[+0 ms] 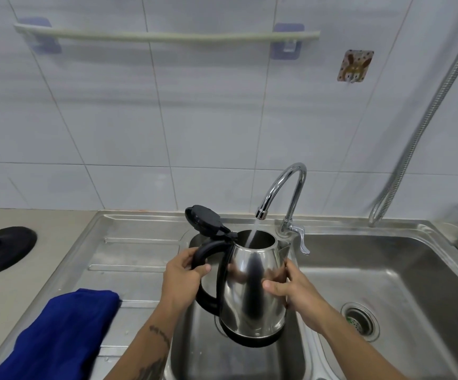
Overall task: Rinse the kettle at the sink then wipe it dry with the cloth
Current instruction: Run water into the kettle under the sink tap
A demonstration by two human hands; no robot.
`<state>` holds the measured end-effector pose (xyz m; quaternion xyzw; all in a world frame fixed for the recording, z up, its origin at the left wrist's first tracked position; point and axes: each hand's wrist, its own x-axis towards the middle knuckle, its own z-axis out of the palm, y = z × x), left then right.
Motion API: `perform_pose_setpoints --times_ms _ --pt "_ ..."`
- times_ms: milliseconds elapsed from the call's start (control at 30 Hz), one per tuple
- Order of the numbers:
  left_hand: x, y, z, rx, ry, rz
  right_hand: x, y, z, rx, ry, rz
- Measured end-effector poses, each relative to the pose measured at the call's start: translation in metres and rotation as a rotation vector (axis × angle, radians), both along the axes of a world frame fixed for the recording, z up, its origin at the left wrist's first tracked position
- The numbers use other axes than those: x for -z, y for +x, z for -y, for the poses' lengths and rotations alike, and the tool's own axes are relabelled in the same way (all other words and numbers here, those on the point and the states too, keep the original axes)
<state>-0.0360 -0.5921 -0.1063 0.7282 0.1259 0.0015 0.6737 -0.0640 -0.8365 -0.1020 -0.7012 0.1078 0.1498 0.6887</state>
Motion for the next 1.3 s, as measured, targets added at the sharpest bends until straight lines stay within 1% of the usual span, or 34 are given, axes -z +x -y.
perform_pose_setpoints --times_ms 233,433,567,700,933,1167,1300 --pt "0.002 0.008 0.004 -0.002 -0.019 0.012 0.005 0.003 0.001 0.032 -0.015 0.017" --pt "0.0 0.009 0.002 -0.012 -0.01 0.024 0.002 0.002 -0.005 0.026 0.003 0.041" --pt "-0.003 0.008 -0.001 -0.026 0.035 0.036 0.0 0.001 -0.01 0.037 -0.007 0.057" --pt "-0.006 0.008 -0.001 -0.063 0.026 0.046 -0.003 0.001 -0.013 0.044 -0.017 0.079" --pt "-0.01 0.007 -0.001 -0.065 0.021 0.052 -0.003 0.0 -0.014 0.07 -0.032 0.082" --pt "-0.013 0.003 0.008 -0.11 0.148 0.114 -0.001 -0.002 -0.013 0.052 -0.048 0.111" --pt "-0.012 0.005 0.013 -0.114 0.216 0.122 -0.001 0.0 -0.01 0.051 -0.094 0.132"
